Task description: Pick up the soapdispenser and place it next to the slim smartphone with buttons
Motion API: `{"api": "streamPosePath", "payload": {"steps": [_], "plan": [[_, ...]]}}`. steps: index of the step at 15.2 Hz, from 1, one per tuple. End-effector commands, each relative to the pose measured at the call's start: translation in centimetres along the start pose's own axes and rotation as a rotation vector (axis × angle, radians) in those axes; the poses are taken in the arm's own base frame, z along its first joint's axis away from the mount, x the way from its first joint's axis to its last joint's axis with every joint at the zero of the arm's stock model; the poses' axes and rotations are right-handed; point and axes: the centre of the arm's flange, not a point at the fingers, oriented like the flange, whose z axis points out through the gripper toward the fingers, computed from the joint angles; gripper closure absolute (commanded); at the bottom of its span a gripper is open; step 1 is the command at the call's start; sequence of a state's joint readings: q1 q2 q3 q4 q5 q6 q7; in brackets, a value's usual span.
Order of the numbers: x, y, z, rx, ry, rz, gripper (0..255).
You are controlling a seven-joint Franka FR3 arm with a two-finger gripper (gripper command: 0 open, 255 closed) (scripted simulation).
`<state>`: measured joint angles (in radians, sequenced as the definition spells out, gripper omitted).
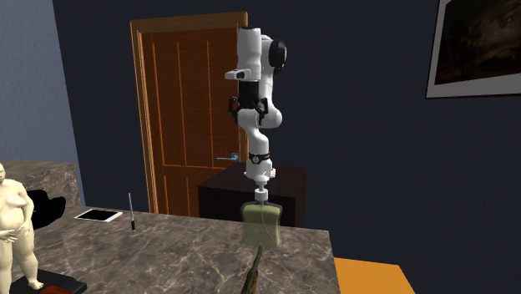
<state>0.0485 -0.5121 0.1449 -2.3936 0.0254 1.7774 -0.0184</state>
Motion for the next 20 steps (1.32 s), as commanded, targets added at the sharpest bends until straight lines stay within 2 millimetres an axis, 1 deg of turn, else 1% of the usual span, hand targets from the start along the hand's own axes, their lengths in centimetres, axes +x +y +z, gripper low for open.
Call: {"api": "streamPosePath", "payload": {"steps": [1, 18, 19, 20], "plan": [[2.0, -1.0, 1.4, -0.007, 0.016, 0.003, 0], [19.7, -9.4, 10.0, -0.074, 0.129, 0.029, 0], [20.5, -9.7, 10.4, -0.077, 0.134, 0.030, 0], [20.6, -9.7, 10.9, -0.077, 0.134, 0.030, 0]]}}
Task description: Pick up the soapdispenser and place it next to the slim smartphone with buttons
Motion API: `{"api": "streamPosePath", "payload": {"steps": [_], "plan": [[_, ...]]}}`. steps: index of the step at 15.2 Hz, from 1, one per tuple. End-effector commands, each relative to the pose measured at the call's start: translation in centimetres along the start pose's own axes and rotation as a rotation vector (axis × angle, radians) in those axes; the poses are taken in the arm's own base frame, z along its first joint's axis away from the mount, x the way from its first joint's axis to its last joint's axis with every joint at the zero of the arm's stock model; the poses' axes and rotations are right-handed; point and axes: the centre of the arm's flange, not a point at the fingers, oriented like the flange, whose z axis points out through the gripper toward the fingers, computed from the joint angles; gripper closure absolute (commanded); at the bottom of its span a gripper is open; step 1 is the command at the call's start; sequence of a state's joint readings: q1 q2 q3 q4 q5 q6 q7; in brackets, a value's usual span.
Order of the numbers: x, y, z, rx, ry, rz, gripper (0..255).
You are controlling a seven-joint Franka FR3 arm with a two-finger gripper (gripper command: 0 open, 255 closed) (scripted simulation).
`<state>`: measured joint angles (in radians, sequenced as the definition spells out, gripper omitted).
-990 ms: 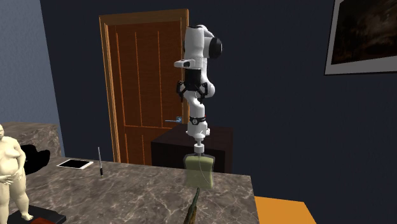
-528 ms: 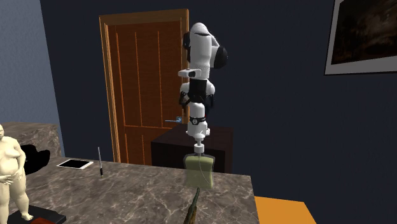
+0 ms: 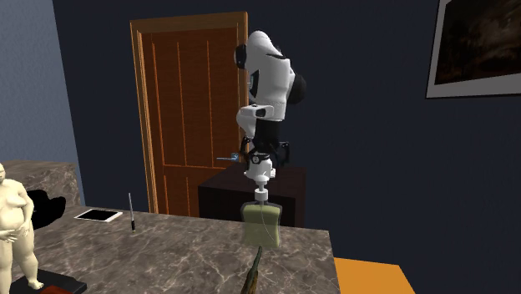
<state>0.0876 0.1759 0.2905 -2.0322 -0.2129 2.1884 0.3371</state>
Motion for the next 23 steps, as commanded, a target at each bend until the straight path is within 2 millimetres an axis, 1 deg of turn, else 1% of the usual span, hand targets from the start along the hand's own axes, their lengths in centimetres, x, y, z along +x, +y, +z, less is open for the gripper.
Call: {"api": "streamPosePath", "payload": {"steps": [1, 7, 14, 15, 23], "plan": [[0.6, -0.2, 1.1, -0.002, 0.003, 0.001, 0], [0.6, -0.2, 4.1, -0.002, 0.003, 0.001, 0], [0.6, -0.2, 4.1, -0.002, 0.003, 0.001, 0], [0.6, -0.2, 4.1, -0.002, 0.003, 0.001, 255], [0.6, -0.2, 4.1, -0.002, 0.003, 0.001, 255]]}}
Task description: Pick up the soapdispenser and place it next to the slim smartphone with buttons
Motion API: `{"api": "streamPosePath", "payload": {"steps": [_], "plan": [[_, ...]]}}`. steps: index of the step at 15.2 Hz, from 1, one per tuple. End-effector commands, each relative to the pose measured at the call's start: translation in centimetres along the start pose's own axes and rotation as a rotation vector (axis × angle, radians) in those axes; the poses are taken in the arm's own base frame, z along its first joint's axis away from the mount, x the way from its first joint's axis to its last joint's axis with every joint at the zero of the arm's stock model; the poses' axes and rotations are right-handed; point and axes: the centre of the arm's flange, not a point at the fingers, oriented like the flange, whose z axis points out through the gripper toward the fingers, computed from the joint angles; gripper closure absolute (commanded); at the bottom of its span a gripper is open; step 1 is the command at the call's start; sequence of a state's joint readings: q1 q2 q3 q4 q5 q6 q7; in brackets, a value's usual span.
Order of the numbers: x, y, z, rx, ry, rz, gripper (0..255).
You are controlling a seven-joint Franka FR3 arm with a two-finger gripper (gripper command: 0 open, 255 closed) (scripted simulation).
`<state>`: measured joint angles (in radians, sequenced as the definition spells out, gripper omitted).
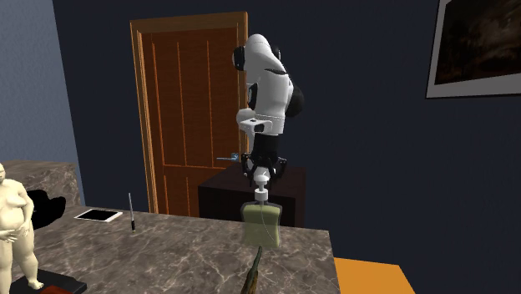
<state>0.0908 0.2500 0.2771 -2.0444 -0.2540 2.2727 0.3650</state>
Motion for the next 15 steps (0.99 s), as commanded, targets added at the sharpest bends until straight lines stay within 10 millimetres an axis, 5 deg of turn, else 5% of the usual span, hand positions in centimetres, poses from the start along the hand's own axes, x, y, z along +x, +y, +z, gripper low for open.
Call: {"api": "streamPosePath", "payload": {"steps": [1, 15], "plan": [[0.0, 0.0, 0.0, 0.000, 0.000, 0.000, 255], [0.2, 0.9, -7.3, 0.000, 0.000, 0.000, 255]]}}
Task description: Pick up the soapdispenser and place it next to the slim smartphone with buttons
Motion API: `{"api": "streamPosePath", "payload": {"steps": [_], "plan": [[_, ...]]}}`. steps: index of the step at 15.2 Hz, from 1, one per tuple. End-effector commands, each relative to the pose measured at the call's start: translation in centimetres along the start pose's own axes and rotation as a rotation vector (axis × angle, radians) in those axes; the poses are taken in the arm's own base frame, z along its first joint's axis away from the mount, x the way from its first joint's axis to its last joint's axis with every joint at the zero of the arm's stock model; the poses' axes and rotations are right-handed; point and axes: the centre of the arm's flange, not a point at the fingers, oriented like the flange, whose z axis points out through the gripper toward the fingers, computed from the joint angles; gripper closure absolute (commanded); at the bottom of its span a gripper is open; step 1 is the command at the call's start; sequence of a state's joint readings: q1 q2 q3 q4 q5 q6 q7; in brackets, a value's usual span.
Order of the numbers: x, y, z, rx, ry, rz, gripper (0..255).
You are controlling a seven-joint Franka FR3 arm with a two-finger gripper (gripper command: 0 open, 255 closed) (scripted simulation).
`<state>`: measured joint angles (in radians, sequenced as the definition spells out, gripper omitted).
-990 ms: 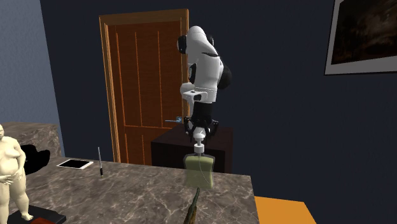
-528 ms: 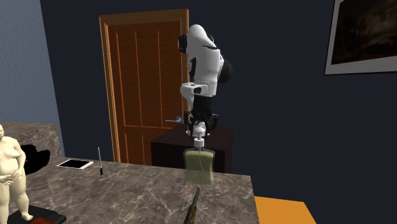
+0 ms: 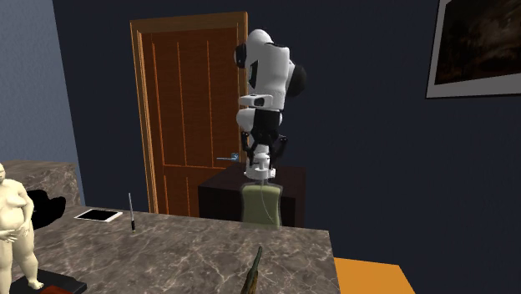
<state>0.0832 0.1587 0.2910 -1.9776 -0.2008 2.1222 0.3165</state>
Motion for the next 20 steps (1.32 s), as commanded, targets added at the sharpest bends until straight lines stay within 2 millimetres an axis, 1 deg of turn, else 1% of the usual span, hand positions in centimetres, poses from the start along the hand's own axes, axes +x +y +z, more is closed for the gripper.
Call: {"api": "streamPosePath", "payload": {"steps": [1, 20], "plan": [[0.1, 0.2, -1.0, 0.000, 0.000, 0.000, 255], [0.3, 1.4, -11.0, 0.000, 0.000, 0.000, 255]]}}
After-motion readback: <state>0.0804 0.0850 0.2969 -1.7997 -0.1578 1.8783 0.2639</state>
